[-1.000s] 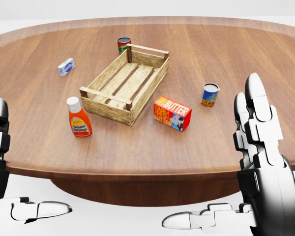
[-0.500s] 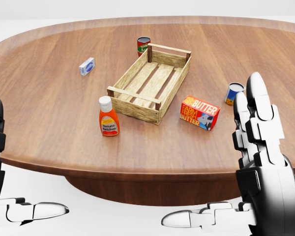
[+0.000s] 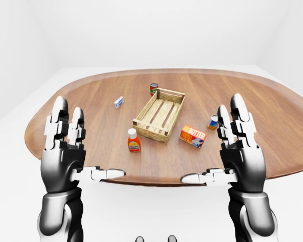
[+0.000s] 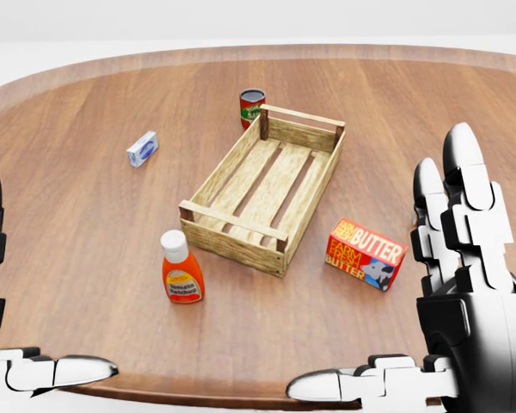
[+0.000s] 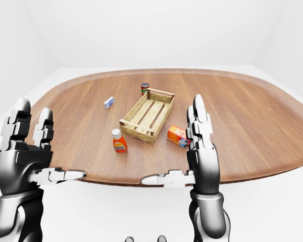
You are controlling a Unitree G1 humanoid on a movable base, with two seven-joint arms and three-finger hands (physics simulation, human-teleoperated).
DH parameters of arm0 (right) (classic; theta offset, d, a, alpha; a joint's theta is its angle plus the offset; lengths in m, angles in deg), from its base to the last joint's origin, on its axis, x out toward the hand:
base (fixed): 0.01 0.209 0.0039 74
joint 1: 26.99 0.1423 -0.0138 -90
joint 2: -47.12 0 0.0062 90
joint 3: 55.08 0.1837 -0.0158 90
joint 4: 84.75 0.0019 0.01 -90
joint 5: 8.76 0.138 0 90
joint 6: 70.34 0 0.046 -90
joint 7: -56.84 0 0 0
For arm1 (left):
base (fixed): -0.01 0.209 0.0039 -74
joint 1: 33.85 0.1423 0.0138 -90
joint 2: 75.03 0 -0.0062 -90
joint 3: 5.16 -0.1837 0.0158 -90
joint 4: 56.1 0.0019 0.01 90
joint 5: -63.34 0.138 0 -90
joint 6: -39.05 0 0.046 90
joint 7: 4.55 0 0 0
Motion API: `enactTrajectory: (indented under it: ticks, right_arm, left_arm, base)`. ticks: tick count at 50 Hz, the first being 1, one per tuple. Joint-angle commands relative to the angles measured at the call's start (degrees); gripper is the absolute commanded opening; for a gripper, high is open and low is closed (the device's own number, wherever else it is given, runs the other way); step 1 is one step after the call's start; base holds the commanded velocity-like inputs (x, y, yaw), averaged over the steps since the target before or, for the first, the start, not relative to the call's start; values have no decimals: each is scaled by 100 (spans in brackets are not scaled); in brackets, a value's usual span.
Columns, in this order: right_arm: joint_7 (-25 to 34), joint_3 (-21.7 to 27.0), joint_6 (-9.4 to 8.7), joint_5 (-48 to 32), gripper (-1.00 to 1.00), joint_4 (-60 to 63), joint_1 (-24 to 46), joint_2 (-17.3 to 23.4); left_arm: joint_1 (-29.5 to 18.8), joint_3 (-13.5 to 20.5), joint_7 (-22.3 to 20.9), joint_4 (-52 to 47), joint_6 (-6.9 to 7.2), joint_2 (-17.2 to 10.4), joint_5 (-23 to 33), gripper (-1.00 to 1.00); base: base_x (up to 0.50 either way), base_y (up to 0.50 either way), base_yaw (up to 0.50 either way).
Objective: Pick up the butter and put it in the tray.
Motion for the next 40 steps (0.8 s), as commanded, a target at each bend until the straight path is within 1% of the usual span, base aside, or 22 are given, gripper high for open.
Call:
enactTrajectory:
  ticks: [1,40]
  right_arm:
    - [0,19,0,48,100,38,-30,9]
    - [-3,38,0,29,100,-9,-13,-2]
  left_arm:
    - [17,-12,-15,3,0,8,3,100]
    - [-16,27,-15,20,0,-2,-50,100]
  base:
    - [50,0,0]
    - [50,0,0]
